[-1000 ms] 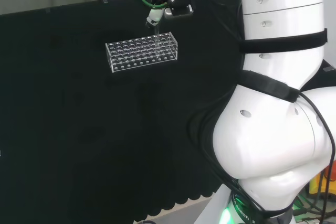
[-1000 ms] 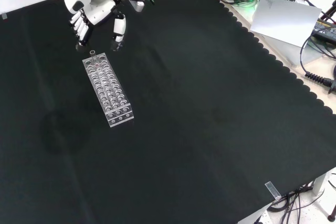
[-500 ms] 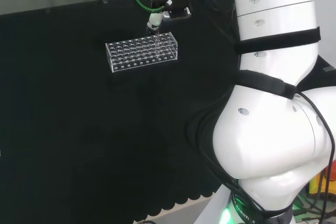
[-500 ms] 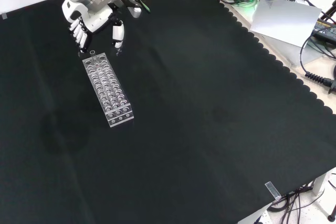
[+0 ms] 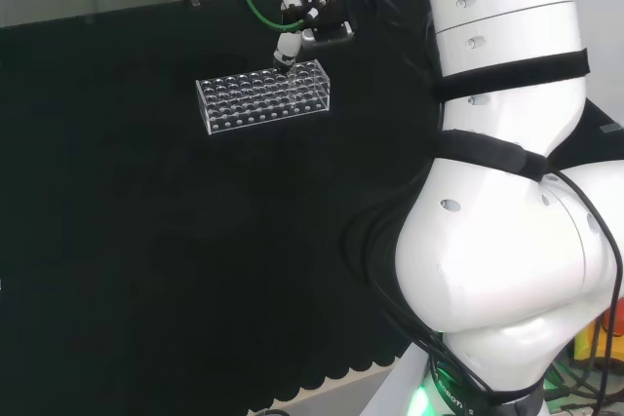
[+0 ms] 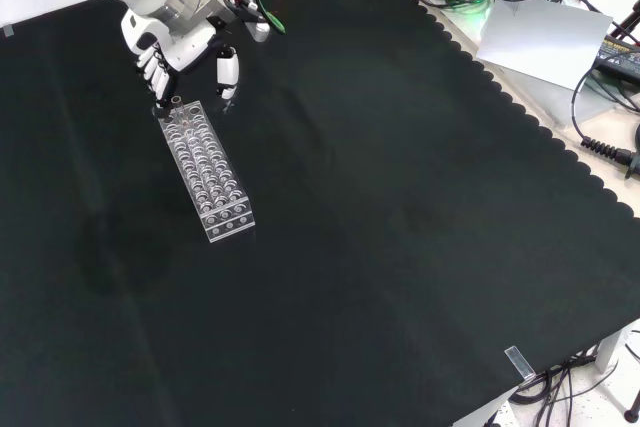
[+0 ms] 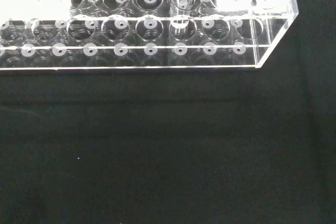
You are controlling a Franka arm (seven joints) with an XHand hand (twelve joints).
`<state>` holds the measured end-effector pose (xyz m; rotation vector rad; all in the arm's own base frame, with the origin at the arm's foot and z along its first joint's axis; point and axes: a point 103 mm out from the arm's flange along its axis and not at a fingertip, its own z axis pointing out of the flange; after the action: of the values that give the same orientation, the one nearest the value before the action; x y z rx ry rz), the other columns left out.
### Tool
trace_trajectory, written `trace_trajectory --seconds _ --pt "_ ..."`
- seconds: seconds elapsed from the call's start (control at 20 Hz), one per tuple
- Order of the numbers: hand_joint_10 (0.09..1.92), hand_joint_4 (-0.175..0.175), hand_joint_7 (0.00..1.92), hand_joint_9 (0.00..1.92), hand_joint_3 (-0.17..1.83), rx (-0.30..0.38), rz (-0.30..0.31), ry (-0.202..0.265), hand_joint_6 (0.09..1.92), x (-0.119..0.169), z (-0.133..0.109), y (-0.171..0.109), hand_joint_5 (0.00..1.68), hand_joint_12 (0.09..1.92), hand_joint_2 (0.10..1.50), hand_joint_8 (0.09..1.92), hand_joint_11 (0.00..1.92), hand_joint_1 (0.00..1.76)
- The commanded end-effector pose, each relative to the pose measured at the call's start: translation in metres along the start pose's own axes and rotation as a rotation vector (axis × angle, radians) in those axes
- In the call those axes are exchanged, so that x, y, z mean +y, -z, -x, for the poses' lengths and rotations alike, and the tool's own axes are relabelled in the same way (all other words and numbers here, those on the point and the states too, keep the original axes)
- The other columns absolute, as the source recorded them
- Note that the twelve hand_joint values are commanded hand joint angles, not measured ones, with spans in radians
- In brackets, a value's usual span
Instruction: Pick up the test tube.
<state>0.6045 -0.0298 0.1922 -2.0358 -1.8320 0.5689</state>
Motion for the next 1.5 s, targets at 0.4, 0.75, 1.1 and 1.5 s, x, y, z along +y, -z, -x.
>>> trace_trajectory --seconds 0.4,0.75,1.1,1.5 --pt "0.81 -0.056 0.77 0.53 0.53 0.017 0.077 -0.020 0.55 0.009 -0.014 0.000 0.56 1.53 0.72 0.81 0.13 0.93" --pt "0.70 -0.088 1.05 0.78 0.61 0.027 0.185 -0.003 0.67 0.012 -0.023 0.004 0.75 1.46 0.68 0.76 0.28 1.03" --pt "0.39 -0.164 1.38 1.28 0.41 0.104 0.411 -0.046 0.57 0.009 -0.027 0.009 1.24 1.25 0.77 0.63 0.70 1.35" --pt "0.38 -0.175 1.72 1.69 0.54 0.176 0.499 -0.052 0.41 0.004 -0.024 0.021 1.38 0.86 0.69 0.37 1.30 1.23"
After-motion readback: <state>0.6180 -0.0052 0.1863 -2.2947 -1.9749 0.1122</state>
